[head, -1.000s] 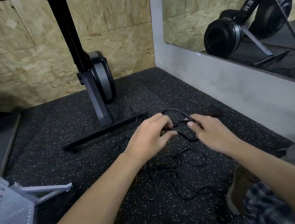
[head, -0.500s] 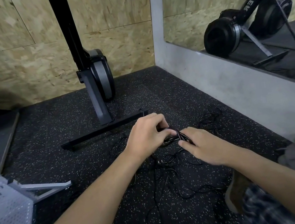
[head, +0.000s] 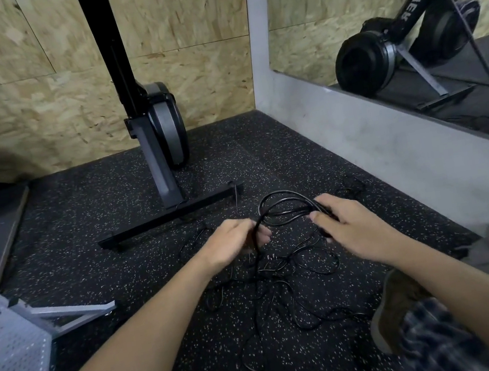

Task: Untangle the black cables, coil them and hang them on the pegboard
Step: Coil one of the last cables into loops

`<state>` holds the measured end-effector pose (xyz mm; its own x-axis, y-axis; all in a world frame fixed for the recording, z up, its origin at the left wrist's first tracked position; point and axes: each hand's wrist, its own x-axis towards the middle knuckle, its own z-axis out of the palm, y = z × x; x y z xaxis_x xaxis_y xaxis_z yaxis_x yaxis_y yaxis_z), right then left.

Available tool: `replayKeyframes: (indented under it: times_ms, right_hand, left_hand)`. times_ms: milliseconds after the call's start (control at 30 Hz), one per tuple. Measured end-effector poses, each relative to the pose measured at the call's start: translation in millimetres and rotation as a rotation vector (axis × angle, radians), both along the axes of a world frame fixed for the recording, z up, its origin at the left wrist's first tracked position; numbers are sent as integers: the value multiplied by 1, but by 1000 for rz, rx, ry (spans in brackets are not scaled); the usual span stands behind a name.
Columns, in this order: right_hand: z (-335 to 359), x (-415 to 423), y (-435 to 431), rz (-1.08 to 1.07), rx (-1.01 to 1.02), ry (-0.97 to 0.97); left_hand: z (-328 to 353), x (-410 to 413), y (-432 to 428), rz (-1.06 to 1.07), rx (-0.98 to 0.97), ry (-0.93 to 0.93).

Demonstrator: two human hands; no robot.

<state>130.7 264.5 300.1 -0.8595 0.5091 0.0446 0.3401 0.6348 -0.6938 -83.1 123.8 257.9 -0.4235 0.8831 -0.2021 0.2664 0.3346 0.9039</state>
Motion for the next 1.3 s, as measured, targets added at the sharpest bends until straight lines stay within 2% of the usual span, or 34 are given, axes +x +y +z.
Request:
replayKeyframes:
  times_ms: [200, 333, 533, 733, 967, 1067, 1167, 1300]
  right_hand:
    - [1, -1, 5, -85, -104, 79]
    - [1, 0, 8, -161, -173, 90]
    - [-9, -8, -5, -140, -131, 115]
    - [-17, -12, -7, -145, -148, 128]
    - [-21, -15, -14, -96, -140, 64]
    - [-18, -16, -19, -86, -116, 51]
    - [-18, -17, -22, -91, -133, 69]
    - [-11, -18, -22, -90, -194, 140]
  left_hand:
    - [6, 1, 2, 91, 122, -262]
    - [12, 6, 4, 129, 233, -187]
    - [34, 25, 21, 305, 366, -377]
    - [37, 33, 30, 343, 302, -501]
    - [38, 31, 34, 383, 316, -651]
    - [41, 31, 33, 377, 325, -647]
    - [40, 30, 32, 356, 353, -566]
    - [26, 29, 27, 203, 296, -487]
